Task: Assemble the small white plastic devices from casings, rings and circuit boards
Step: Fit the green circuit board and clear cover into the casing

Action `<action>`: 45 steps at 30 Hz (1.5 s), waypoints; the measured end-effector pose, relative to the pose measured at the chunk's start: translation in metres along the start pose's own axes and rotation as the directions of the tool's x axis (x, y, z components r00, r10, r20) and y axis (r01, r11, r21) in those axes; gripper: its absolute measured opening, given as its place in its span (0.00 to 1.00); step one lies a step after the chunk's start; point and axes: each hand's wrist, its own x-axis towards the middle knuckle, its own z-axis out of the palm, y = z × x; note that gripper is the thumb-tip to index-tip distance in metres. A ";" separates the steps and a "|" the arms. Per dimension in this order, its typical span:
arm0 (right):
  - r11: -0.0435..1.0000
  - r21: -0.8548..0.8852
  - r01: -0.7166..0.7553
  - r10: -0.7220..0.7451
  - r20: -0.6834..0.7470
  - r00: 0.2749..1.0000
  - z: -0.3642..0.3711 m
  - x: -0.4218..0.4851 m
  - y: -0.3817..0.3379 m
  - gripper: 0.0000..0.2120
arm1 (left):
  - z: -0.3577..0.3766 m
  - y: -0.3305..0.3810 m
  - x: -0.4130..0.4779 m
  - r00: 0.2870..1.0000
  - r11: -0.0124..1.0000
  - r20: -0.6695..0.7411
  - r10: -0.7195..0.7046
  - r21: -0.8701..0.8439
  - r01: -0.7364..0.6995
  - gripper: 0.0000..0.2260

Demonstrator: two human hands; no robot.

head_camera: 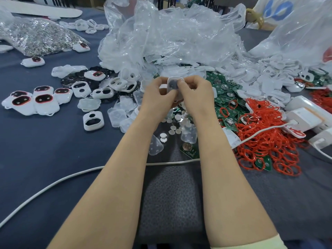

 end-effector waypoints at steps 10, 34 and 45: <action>0.979 -0.195 -0.056 0.018 -0.190 0.982 -0.039 0.005 0.001 0.08 | -0.007 0.004 0.004 0.968 0.985 -0.245 -0.049 -0.170 0.007 0.03; 0.838 -0.495 -0.229 0.192 -0.125 0.973 -0.061 0.008 0.015 0.16 | -0.011 0.014 0.003 0.949 0.859 -0.128 -0.287 -0.473 0.196 0.04; 0.775 -0.600 -0.198 0.286 0.053 0.957 -0.059 0.006 0.014 0.18 | -0.009 0.008 0.005 0.970 0.916 -0.140 -0.200 -0.378 0.135 0.05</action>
